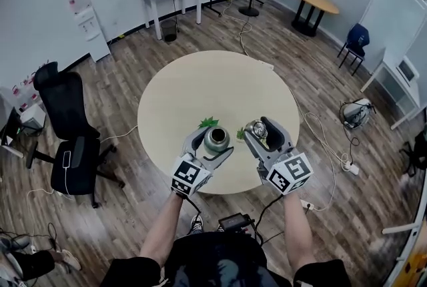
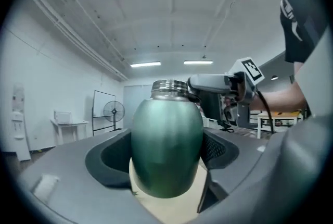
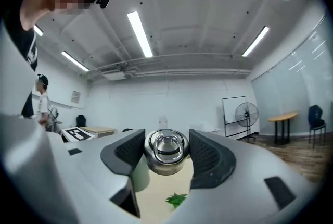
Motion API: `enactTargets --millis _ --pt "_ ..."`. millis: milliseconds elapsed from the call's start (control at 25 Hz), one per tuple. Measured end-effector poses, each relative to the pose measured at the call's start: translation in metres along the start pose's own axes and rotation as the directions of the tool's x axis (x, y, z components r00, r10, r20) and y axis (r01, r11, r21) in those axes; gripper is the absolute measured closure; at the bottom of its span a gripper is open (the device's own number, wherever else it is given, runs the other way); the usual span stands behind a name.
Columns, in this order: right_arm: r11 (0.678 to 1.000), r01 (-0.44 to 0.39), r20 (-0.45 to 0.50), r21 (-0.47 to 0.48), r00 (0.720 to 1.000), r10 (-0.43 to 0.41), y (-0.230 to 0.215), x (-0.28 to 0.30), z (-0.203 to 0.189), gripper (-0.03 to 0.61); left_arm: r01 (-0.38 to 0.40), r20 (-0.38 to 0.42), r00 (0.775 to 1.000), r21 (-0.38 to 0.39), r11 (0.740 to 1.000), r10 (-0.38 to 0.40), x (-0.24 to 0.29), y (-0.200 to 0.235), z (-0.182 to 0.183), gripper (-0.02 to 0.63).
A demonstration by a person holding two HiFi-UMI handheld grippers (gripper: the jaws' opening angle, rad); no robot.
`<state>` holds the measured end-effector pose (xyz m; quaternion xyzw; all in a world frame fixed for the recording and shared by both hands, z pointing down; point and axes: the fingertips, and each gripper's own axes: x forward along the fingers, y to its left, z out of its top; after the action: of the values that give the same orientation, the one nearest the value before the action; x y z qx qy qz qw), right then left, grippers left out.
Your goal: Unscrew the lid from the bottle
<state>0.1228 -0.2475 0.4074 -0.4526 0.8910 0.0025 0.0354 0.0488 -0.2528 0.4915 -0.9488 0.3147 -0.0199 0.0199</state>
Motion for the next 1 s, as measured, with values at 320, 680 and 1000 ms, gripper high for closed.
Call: enactTargets --millis 320,680,1000 --pt "0.965 0.263 0.027 -0.003 0.964 -0.263 -0.030 -0.023 -0.034 0.313 -0.276 0.005 0.961 -0.075 0.958 0.277 -0.017 0.046 0.014 0.233" --pt "0.945 0.325 0.002 -0.044 0.946 -0.325 -0.028 -0.023 -0.047 0.313 -0.324 0.016 0.946 -0.053 0.945 0.325 -0.030 0.058 0.031 0.233" --pt "0.940 0.337 -0.017 -0.050 0.941 -0.338 -0.026 -0.024 -0.045 0.313 -0.327 0.017 0.944 -0.056 0.943 0.328 -0.035 0.057 0.031 0.233"
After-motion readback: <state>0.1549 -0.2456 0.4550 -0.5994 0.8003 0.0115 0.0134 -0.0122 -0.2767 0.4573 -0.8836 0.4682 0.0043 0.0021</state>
